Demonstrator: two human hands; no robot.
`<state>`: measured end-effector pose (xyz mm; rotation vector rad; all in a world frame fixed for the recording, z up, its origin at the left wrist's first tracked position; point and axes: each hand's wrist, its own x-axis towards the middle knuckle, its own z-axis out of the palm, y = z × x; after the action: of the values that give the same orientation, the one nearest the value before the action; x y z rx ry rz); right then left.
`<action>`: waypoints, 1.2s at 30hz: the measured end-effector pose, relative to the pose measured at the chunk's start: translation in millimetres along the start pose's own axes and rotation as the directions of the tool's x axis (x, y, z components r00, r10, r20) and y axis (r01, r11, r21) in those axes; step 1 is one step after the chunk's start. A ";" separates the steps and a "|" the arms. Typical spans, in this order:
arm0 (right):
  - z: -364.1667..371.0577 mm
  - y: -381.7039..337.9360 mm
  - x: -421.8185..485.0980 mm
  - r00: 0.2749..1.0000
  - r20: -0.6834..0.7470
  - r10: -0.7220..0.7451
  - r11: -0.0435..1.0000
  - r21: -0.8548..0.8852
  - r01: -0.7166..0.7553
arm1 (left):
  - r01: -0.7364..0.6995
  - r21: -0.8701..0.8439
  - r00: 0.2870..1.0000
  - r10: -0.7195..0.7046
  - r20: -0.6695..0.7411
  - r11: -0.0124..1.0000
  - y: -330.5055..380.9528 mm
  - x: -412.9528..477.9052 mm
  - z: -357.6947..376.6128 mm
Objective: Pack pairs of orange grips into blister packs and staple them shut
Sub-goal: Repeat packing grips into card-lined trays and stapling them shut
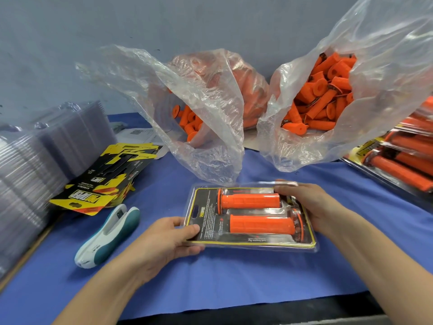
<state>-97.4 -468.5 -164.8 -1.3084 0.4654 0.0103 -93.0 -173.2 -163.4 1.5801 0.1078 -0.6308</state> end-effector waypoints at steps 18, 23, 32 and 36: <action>28.3 62.1 -98.3 0.389 0.636 -0.666 -0.488 -0.766 0.418 | -0.060 -0.057 0.998 0.058 -0.038 0.997 -2.0 -1.9 -2.3; 31.5 58.1 -96.0 0.393 0.653 -0.648 -0.508 -0.754 0.416 | -0.351 0.754 0.643 0.728 -0.237 0.555 -12.2 0.8 5.0; 30.3 59.5 -92.4 0.426 0.625 -0.654 -0.456 -0.775 0.437 | -0.354 0.851 0.354 0.786 0.507 -0.389 -28.9 1.0 56.9; 31.4 59.4 -93.5 0.451 0.617 -0.645 -0.436 -0.782 0.445 | -0.405 0.834 0.343 0.784 0.518 -0.375 -28.2 4.7 56.4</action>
<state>-187.9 -399.6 -182.7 -2.9902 -0.4620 -0.9425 -119.6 -224.3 -189.4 2.5621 -1.2979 0.8772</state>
